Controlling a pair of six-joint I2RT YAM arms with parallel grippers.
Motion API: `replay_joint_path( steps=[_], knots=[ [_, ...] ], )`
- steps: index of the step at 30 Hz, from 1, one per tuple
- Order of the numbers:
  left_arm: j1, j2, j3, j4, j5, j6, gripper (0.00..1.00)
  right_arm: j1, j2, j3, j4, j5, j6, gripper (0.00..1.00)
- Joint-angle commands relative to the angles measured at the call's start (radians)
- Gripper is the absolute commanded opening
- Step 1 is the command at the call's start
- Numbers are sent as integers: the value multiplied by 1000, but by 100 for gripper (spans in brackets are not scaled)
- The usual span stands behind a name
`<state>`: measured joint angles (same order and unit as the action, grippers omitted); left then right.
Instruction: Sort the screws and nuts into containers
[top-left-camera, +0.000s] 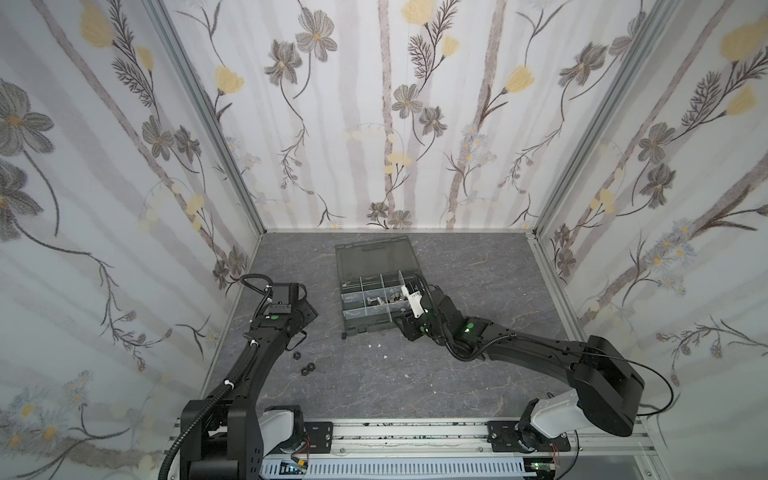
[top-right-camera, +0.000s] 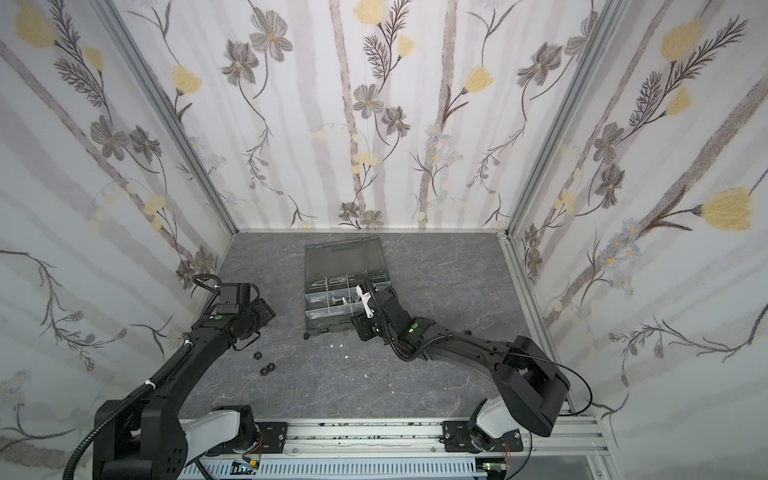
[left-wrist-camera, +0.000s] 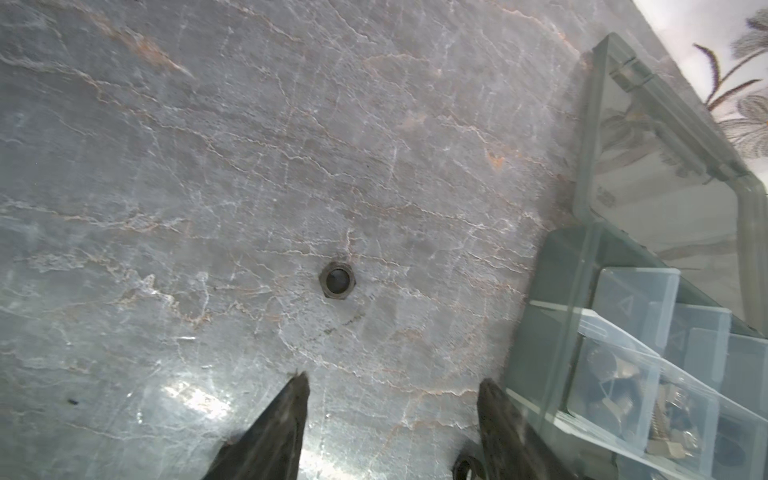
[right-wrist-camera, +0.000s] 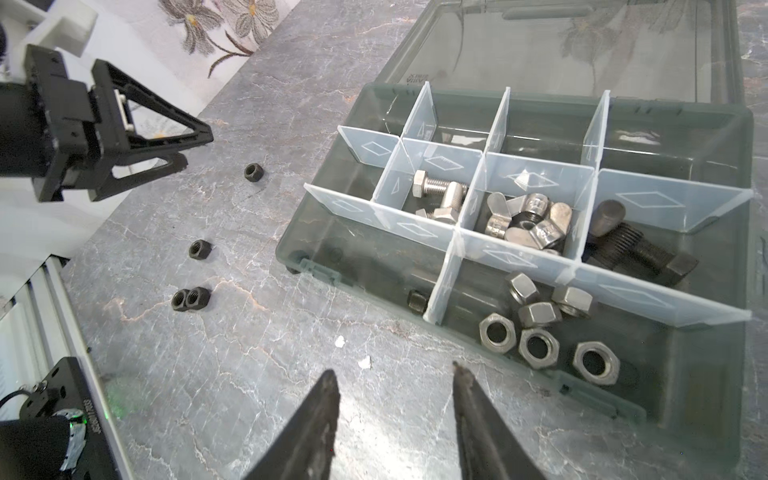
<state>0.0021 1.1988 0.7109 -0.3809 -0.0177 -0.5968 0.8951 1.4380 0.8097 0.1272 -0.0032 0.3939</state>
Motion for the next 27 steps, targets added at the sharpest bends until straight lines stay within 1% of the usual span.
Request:
replay_joint_path(
  steps=[1, 3, 9, 12, 22, 27],
  knots=[
    [17, 50, 37, -41, -4, 63, 63, -7, -64, -98, 177, -42, 22, 56],
    [24, 99, 57, -58, -12, 78, 61, -12, -103, -150, 231, -56, 20, 60],
    [27, 216, 102, -75, -45, 95, 56, -30, -178, -254, 345, -75, 9, 68],
    [27, 256, 112, -73, -61, 94, 55, -40, -187, -284, 379, -87, 19, 78],
    [27, 346, 142, -66, -108, 87, 53, -55, -164, -338, 483, -155, 63, 87],
    [27, 393, 141, -41, -116, 83, 49, -61, -161, -348, 501, -184, 74, 88]
  ],
)
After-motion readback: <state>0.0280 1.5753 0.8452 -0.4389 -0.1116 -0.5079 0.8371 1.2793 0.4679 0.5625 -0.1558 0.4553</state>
